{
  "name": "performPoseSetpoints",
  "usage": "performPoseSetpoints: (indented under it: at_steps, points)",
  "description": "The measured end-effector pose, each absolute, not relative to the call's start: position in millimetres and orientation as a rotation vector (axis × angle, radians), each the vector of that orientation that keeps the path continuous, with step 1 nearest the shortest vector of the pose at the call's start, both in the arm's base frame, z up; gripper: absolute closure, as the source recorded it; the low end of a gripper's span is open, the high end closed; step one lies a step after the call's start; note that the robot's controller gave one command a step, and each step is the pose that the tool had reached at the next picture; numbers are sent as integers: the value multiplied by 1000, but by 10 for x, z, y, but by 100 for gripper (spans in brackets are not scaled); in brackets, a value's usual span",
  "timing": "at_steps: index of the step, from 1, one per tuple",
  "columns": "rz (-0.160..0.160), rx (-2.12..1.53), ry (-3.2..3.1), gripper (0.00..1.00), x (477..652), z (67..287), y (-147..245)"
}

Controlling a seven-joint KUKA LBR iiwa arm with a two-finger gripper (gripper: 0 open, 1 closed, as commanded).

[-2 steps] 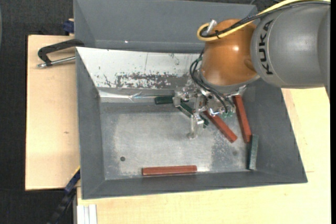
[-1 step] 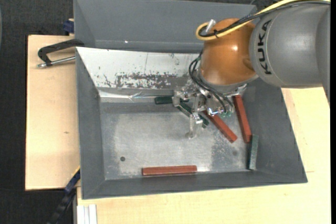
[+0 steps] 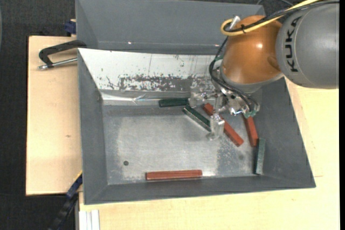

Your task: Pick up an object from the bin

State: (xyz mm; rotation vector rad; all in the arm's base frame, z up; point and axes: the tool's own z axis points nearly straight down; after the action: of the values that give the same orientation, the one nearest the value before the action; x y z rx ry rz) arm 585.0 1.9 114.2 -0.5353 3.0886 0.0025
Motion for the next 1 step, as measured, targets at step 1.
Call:
performPoseSetpoints:
  at_steps: [1]
  points:
    - [-1,-450,3105,0,5880,1070,-228]
